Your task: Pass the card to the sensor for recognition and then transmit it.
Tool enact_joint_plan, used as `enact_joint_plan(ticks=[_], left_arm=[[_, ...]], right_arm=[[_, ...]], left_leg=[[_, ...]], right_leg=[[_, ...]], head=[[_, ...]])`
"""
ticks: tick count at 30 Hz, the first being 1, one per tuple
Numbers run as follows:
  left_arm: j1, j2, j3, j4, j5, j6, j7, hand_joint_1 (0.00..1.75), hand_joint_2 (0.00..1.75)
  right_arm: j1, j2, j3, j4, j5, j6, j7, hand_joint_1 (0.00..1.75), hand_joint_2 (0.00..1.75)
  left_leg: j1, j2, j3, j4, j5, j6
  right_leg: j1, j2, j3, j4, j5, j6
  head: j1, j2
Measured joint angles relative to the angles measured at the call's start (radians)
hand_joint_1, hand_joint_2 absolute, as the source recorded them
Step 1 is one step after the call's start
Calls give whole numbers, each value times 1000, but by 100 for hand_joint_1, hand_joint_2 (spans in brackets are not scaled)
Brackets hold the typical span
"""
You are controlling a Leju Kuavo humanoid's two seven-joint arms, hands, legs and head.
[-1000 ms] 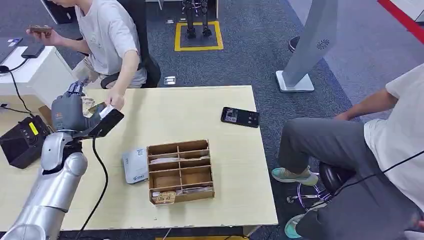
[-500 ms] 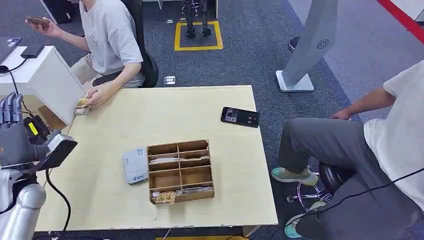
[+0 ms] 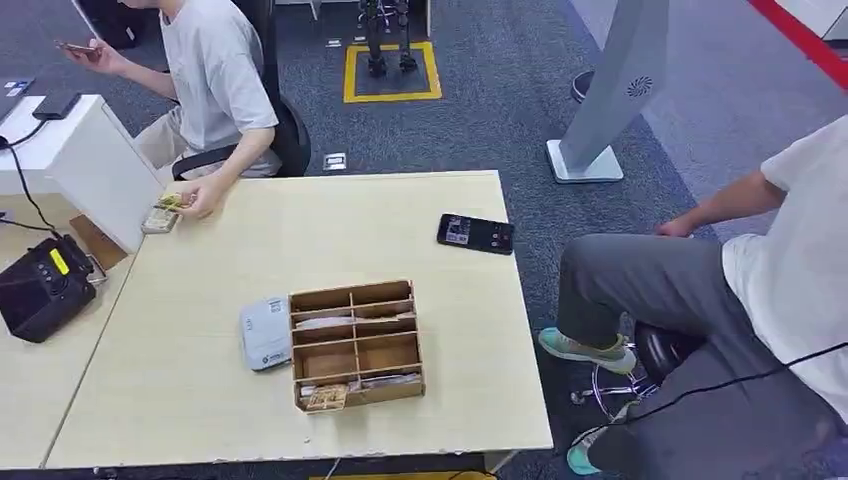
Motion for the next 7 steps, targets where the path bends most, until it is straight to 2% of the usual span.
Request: enact_joint_plan(ticks=[2,4,7], left_arm=[[-59,-12,167,183,-4,50,30,0,175],[-63,-41,276,263,-23,124,38,0,175],[-79,-61,343,350,-58,152,78,0,175]], right_arm=[[-6,0,-15,-2,4,-5,-23,0,175],[-14,0,-20,-2,6,-11,-34,0,175],[-15,0,-26,-3,8,-14,-39,0,175]], left_leg=[[0,-6,0,-1,1,1],[0,-3,2,0,1,1],[0,-13,0,0,2,2]], right_leg=[[0,-7,2,1,-1,0],[0,-5,0,0,-1,-1],[0,-14,3,-1,-2,0]], head=[[0,0],[-2,0],[5,0]])
